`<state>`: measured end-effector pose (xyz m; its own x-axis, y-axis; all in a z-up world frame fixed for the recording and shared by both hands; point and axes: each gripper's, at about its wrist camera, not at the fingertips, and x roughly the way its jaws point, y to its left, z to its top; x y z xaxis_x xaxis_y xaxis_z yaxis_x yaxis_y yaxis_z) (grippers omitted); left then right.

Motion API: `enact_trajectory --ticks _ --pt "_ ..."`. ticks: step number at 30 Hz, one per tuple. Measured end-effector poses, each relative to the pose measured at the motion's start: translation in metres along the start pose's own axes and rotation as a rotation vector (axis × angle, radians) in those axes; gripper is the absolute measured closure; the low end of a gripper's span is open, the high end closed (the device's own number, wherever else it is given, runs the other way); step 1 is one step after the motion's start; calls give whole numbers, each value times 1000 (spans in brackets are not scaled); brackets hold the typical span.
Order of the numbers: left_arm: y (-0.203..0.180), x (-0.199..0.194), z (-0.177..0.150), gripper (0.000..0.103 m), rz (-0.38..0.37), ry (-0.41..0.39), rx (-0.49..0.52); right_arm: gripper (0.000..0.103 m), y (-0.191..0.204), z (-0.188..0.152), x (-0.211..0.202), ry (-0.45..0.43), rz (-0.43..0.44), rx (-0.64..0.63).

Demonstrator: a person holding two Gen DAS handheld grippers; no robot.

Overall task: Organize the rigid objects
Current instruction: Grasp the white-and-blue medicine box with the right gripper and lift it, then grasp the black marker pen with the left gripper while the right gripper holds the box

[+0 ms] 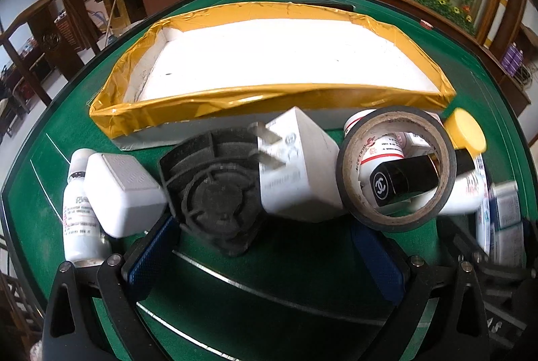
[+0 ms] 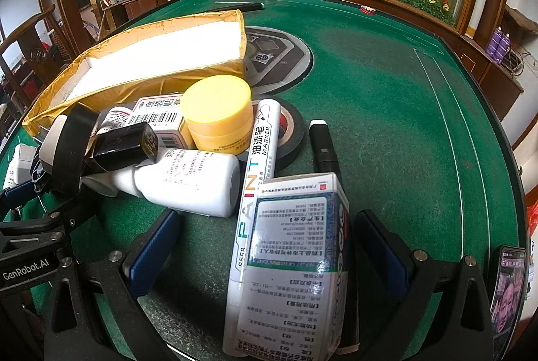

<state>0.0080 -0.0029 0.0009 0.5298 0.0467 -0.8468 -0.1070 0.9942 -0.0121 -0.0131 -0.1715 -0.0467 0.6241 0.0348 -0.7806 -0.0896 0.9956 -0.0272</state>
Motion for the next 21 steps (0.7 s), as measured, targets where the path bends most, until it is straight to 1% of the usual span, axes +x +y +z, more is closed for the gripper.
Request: enact_trajectory --ticks 1,2,3,4,6,8,10,12,16,21 --pt "0 1 2 0 -1 9 3 0 0 0 0 0 -2 6" --pt "0 1 3 0 -6 39 16 0 0 0 0 2 -5 10" --pt "1 -1 3 0 -6 63 21 0 1 0 0 14 1 -4" --pt "1 -3 2 0 -3 92 23 0 1 1 -1 47 20 -23" --pt "1 -15 0 0 -8 88 30 0 0 -1 -5 85 30 -24" --pt "0 -33 -3 0 -18 61 54 0 -3 -5 -16 90 45 -12" --pt "-1 -50 -6 0 -27 37 83 0 -5 -9 -31 84 52 -14" --pt "0 -63 -8 0 -46 29 105 0 -7 -11 -46 57 74 -18" --pt "5 -73 -12 0 -49 64 122 0 -6 -10 -70 22 113 -43" --pt "1 -81 -13 0 -40 83 137 0 -5 -6 -79 10 129 -57"
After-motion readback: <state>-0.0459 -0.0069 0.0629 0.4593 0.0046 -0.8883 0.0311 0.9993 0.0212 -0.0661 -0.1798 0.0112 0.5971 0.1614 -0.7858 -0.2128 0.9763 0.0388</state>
